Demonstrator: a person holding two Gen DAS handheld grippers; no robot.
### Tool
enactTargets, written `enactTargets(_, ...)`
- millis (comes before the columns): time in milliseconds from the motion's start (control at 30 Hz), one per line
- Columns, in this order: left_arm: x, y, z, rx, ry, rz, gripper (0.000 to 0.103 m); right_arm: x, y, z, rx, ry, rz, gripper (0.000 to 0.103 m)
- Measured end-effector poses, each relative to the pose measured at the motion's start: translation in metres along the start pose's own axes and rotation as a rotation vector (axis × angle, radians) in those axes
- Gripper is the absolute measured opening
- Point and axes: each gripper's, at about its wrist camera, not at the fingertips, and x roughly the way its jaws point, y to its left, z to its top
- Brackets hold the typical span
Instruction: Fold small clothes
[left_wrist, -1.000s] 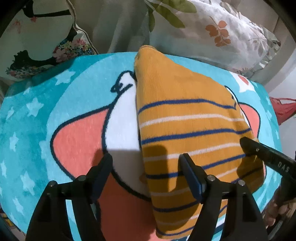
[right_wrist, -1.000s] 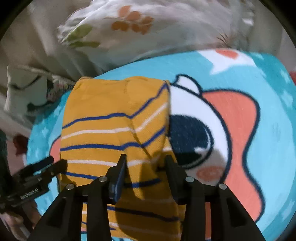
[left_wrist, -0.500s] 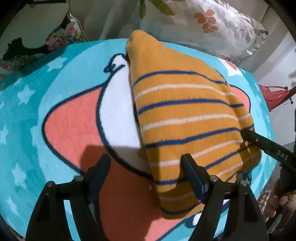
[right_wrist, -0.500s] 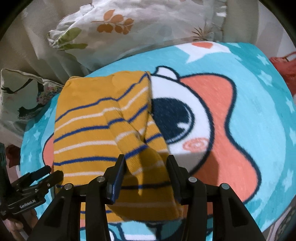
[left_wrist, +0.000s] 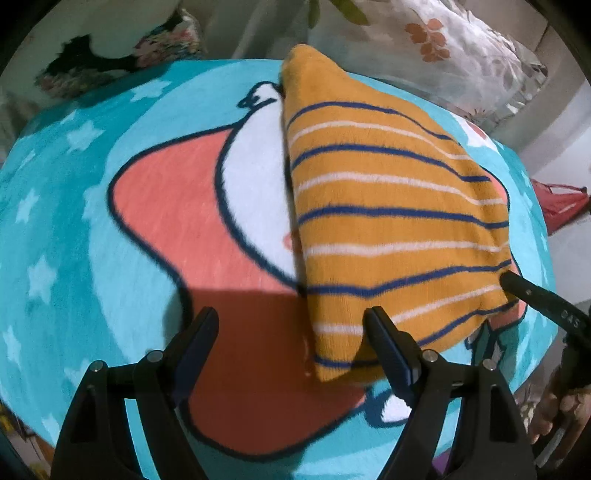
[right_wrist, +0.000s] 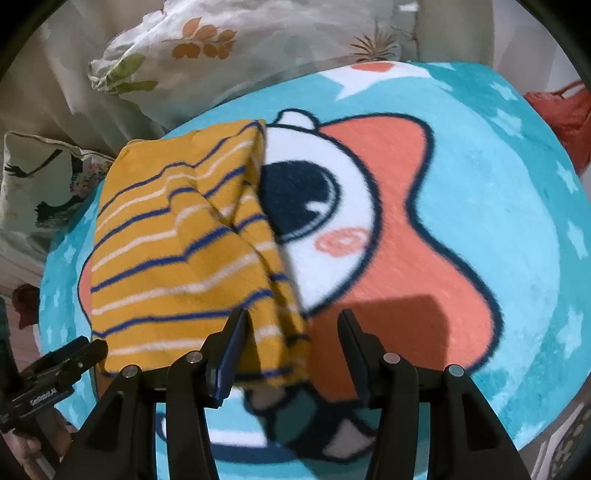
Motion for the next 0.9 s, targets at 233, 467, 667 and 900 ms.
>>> enactTargets(233, -0.036, -0.015, -0.030, -0.053, -0.124, 0.070, 0.081, -0.027, -0.020, -0.020, -0.067, -0.019, -0.007, 0.057)
enactTargets(467, -0.100, -0.036, -0.059, -0.065, -0.365, 0.196, 0.081, -0.044, -0.020, -0.037, -0.151, -0.028, 0.014, 0.060)
enactTargets(667, -0.157, -0.047, -0.089, -0.092, -0.599, 0.254, 0.094, -0.063, -0.002, -0.049, -0.247, -0.076, 0.041, 0.061)
enactTargets(900, -0.207, -0.054, -0.113, -0.089, -0.746, 0.266, 0.103, -0.088, 0.017, -0.066, -0.358, -0.160, 0.025, 0.064)
